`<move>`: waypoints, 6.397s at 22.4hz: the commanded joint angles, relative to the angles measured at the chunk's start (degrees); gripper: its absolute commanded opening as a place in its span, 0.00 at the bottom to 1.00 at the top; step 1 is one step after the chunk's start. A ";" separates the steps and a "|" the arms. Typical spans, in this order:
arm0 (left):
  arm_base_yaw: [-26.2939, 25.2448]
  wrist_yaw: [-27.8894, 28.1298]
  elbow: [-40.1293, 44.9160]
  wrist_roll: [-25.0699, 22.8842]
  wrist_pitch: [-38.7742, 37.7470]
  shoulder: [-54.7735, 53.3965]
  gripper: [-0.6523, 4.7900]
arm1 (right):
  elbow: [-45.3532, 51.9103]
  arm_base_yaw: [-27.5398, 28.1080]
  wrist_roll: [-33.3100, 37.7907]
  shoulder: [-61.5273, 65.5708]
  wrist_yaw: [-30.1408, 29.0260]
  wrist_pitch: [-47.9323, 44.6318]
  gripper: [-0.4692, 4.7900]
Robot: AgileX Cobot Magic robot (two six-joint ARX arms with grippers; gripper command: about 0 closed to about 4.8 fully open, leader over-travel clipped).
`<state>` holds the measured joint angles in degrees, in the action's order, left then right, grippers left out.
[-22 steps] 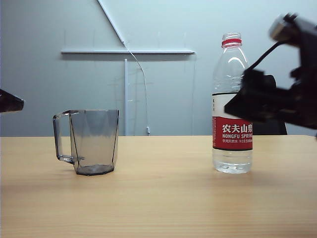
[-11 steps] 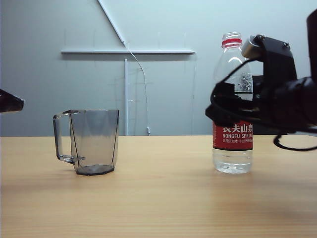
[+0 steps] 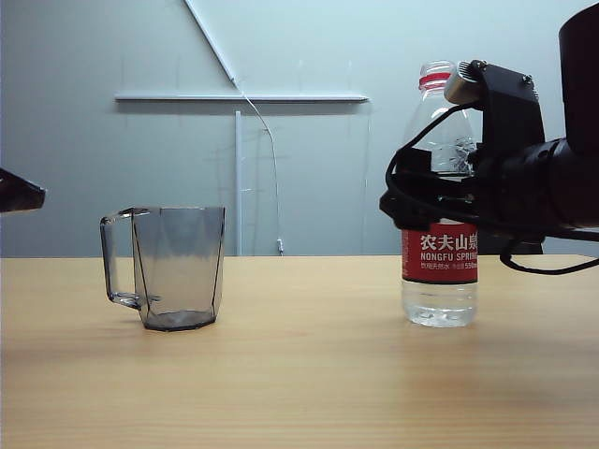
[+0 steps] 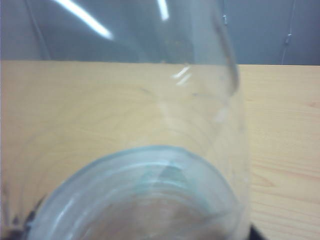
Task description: Pick up the mineral water bottle on the table and pour water into the mug until it's half full.
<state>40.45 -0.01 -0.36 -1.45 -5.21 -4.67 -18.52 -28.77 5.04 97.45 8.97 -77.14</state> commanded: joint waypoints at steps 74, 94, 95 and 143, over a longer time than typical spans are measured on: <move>-14.73 -0.02 -0.15 0.17 0.37 4.33 0.12 | -36.39 -8.20 -88.35 0.72 1.66 45.79 0.51; -14.73 0.00 -0.15 0.17 0.37 4.33 0.12 | -36.39 -8.17 -91.03 0.72 4.46 45.13 0.51; -14.73 -0.02 -0.15 0.17 0.39 4.33 0.12 | -36.39 -8.17 -91.03 0.72 4.46 45.13 0.51; -14.73 0.00 -0.15 0.17 0.37 4.33 0.12 | -36.37 -8.17 -91.76 0.72 5.49 45.27 0.51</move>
<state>25.76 0.16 -0.36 -1.45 -5.32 -0.25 -54.41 -36.88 -87.07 98.83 14.37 -29.23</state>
